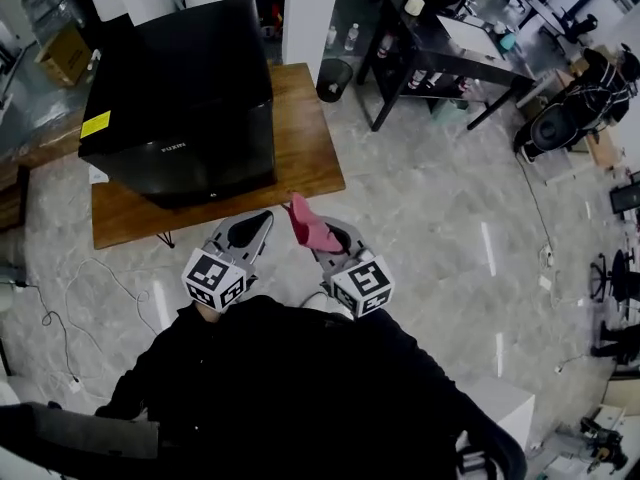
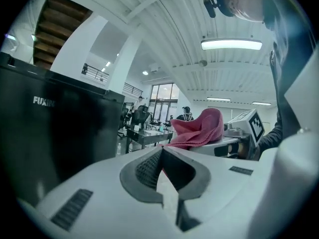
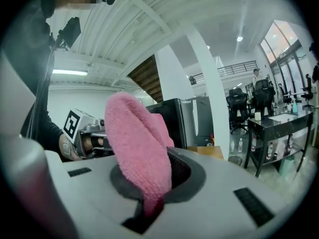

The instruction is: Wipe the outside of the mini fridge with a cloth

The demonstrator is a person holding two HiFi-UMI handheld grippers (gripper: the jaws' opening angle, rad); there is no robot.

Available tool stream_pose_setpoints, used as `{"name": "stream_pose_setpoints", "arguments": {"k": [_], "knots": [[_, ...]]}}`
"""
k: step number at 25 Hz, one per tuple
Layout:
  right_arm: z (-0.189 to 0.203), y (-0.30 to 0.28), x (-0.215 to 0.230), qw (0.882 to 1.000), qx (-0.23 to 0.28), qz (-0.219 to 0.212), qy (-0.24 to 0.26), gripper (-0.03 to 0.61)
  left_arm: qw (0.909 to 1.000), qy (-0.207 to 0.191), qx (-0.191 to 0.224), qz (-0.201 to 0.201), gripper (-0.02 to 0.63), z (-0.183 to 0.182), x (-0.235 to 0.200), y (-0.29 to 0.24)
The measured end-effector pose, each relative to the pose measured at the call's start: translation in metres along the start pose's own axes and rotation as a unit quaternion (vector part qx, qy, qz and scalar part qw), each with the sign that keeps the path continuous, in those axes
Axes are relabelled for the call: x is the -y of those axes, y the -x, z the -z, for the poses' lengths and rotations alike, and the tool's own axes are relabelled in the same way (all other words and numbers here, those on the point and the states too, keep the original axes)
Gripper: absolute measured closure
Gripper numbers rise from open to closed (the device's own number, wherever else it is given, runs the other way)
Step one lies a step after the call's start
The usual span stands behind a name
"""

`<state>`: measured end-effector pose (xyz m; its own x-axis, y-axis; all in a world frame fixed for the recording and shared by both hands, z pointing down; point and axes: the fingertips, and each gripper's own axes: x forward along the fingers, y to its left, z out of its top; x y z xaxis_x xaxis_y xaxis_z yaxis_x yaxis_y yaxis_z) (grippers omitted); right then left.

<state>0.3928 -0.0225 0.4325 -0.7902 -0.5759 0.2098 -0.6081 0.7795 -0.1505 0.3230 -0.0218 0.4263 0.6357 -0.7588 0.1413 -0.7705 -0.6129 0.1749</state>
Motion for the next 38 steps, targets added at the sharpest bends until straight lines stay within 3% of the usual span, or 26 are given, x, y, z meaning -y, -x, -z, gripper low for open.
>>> {"name": "stream_pose_setpoints", "arguments": {"k": [8, 16, 22, 29, 35, 38], "knots": [[-0.029, 0.017, 0.069, 0.998, 0.028, -0.06, 0.003, 0.545, 0.9978, -0.004, 0.025, -0.062, 0.607, -0.031, 0.031, -0.064], [-0.064, -0.053, 0.124, 0.994, 0.045, -0.096, -0.005, 0.545, 0.992, 0.006, 0.053, -0.114, 0.607, -0.056, -0.016, -0.115], [-0.076, -0.106, 0.144, 0.993, 0.034, -0.116, 0.0, 0.545, 0.9866, -0.007, 0.083, -0.14, 0.607, -0.074, -0.053, -0.126], [-0.088, -0.169, 0.152, 0.988, 0.034, -0.148, -0.003, 0.545, 0.9831, 0.0, 0.081, -0.164, 0.607, -0.075, -0.083, -0.135], [-0.091, -0.212, 0.153, 0.979, 0.03, -0.199, -0.005, 0.545, 0.9778, 0.019, 0.077, -0.194, 0.607, -0.071, -0.095, -0.151], [-0.089, -0.231, 0.153, 0.972, 0.028, -0.234, 0.027, 0.545, 0.9721, 0.018, 0.078, -0.221, 0.607, -0.069, -0.107, -0.167]]}}
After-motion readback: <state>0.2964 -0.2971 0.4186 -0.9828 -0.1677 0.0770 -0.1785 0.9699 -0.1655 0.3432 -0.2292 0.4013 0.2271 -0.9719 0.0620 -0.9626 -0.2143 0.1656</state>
